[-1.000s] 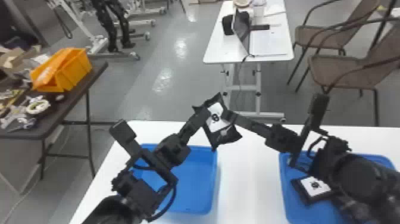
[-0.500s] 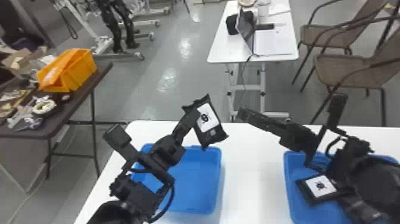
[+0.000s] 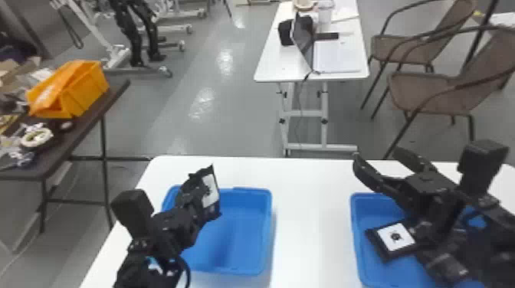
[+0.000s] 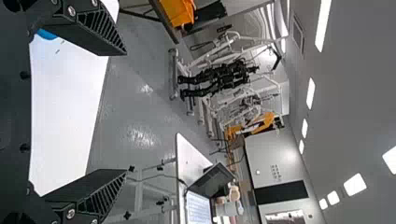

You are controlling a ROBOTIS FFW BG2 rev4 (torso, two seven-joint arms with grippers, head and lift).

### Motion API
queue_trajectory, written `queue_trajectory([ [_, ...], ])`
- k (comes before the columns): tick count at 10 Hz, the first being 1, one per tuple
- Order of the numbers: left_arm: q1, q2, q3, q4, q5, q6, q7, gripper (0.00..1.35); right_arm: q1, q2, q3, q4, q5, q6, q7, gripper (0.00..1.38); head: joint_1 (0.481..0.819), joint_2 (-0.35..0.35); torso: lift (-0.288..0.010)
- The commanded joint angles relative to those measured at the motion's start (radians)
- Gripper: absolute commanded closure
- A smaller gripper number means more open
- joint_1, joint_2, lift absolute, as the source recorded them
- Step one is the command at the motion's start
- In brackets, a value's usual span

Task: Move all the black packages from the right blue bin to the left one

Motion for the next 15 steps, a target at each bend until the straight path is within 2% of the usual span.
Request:
queue_trajectory([
  [1, 0.027, -0.014, -0.003, 0.009, -0.27, -0.036, 0.003, 1.22, 0.082, 0.005, -0.009, -0.016, 0.024, -0.077, -0.042, 0.09, 0.695, 0.209, -0.04],
  [2, 0.03, -0.014, -0.008, 0.048, -0.361, -0.078, 0.003, 1.22, 0.137, 0.005, -0.01, -0.027, 0.03, -0.14, -0.101, 0.09, 0.695, 0.213, -0.04],
  [3, 0.027, -0.014, -0.015, 0.103, -0.394, -0.156, 0.012, 1.22, 0.182, 0.005, -0.01, -0.03, 0.032, -0.198, -0.155, 0.09, 0.695, 0.212, -0.04],
  [4, 0.027, -0.014, -0.02, 0.123, -0.407, -0.18, 0.029, 1.22, 0.201, 0.005, -0.016, -0.027, 0.035, -0.207, -0.172, 0.09, 0.695, 0.201, -0.04],
  [5, 0.028, -0.014, -0.015, 0.126, -0.352, -0.179, 0.026, 0.96, 0.205, 0.005, -0.018, -0.026, 0.039, -0.207, -0.172, 0.09, 0.695, 0.191, -0.04],
  [6, 0.03, -0.014, -0.009, 0.146, -0.287, -0.237, 0.015, 0.4, 0.205, 0.005, -0.018, -0.026, 0.045, -0.206, -0.173, 0.09, 0.695, 0.185, -0.04],
  [7, 0.03, 0.001, -0.014, 0.155, -0.226, -0.277, 0.021, 0.03, 0.203, 0.005, -0.019, -0.027, 0.049, -0.189, -0.172, 0.09, 0.695, 0.183, -0.04],
  [8, 0.028, 0.009, -0.015, 0.149, -0.186, -0.289, 0.024, 0.09, 0.205, 0.005, -0.023, -0.03, 0.055, -0.171, -0.173, 0.09, 0.695, 0.181, -0.04],
  [9, 0.03, 0.006, -0.021, 0.147, -0.14, -0.314, 0.024, 0.18, 0.212, 0.007, -0.027, -0.036, 0.056, -0.16, -0.181, 0.09, 0.695, 0.182, -0.04],
  [10, 0.036, -0.002, -0.034, 0.129, -0.085, -0.312, 0.024, 0.22, 0.231, 0.007, -0.035, -0.047, 0.044, -0.142, -0.221, 0.09, 0.695, 0.177, -0.04],
  [11, 0.039, -0.004, -0.055, 0.097, -0.006, -0.259, 0.024, 0.22, 0.251, 0.011, -0.046, -0.044, 0.003, -0.142, -0.258, 0.09, 0.695, 0.159, -0.04],
  [12, 0.034, 0.007, -0.081, 0.088, 0.099, -0.23, 0.024, 0.22, 0.264, 0.019, -0.061, -0.03, -0.05, -0.142, -0.287, 0.09, 0.695, 0.145, -0.04],
  [13, 0.021, 0.027, -0.1, 0.086, 0.164, -0.23, 0.024, 0.23, 0.274, 0.028, -0.075, -0.016, -0.106, -0.142, -0.315, 0.09, 0.695, 0.114, -0.04],
  [15, 0.007, 0.059, -0.107, 0.069, 0.202, -0.214, 0.024, 0.23, 0.28, 0.03, -0.082, 0.031, -0.261, -0.165, -0.391, 0.09, 0.695, 0.059, -0.04],
])
